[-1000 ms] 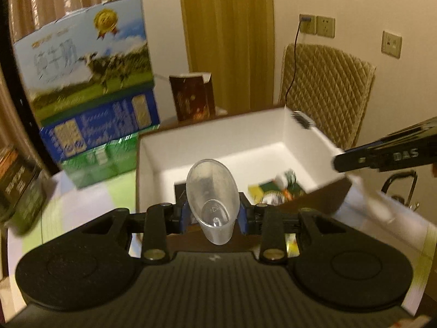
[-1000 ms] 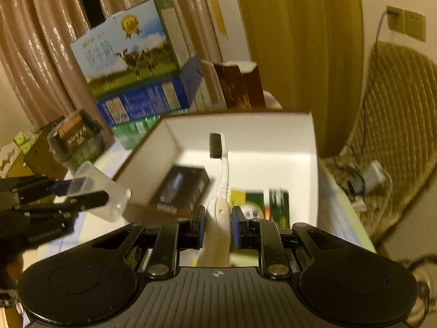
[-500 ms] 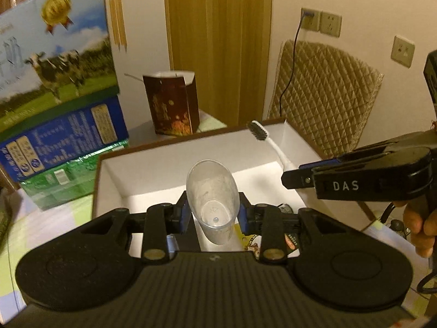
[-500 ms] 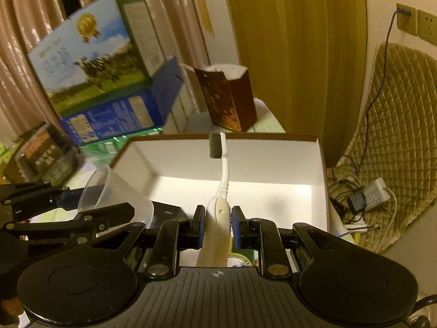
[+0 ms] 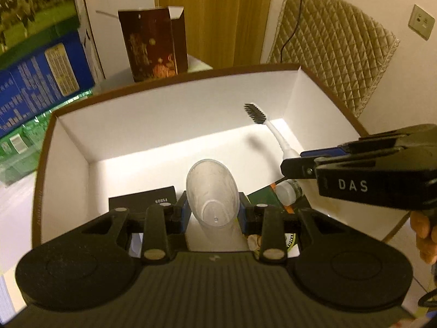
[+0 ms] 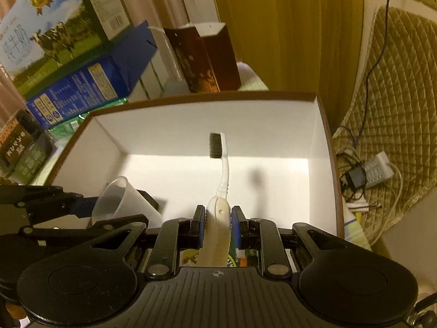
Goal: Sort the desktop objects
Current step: 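Carry toothbrush and cup with both tools over into the brown box, then open right tool to drop toothbrush while left tool releases cup in box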
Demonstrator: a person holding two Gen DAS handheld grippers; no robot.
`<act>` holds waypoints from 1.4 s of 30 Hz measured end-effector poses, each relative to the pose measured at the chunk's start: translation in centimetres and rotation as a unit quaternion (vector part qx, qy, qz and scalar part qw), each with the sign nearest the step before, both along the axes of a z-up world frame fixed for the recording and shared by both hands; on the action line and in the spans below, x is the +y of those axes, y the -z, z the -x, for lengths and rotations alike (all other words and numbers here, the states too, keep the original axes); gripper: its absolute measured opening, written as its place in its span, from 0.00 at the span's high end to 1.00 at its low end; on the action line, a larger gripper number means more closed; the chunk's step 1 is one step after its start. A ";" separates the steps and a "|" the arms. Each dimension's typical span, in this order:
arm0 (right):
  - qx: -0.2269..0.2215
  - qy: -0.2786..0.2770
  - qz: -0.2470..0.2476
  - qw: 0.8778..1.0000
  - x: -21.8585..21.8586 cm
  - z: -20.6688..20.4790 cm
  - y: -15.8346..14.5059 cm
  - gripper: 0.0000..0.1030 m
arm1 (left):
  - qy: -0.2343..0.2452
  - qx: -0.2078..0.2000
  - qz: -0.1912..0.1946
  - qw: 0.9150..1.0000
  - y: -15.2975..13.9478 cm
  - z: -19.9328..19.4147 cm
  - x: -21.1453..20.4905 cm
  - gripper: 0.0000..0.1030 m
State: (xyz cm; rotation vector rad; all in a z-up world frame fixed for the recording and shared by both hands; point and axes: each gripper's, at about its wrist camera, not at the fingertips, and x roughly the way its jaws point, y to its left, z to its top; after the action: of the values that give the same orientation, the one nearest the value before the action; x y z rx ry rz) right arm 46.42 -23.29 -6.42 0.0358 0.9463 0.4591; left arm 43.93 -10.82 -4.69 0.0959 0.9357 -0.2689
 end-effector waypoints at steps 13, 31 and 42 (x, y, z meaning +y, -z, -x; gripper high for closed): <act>0.014 -0.001 0.004 1.000 0.0 -1.0 1.3 0.83 | -0.001 0.027 0.004 1.000 0.9 -0.4 0.1 0.62; -0.005 -0.005 -0.005 1.000 0.3 -0.7 0.7 0.58 | -0.033 -0.003 -0.029 0.999 -1.0 0.6 1.9 0.38; -0.055 -0.017 0.020 0.998 -0.4 2.9 -2.0 0.06 | -0.050 -0.015 -0.033 0.998 -2.3 1.9 2.7 0.19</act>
State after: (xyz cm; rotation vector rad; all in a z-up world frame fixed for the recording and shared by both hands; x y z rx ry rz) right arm 43.57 -23.64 -4.45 -0.0422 0.8491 0.4687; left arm 42.02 -8.08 -2.38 0.1135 0.9178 -0.1445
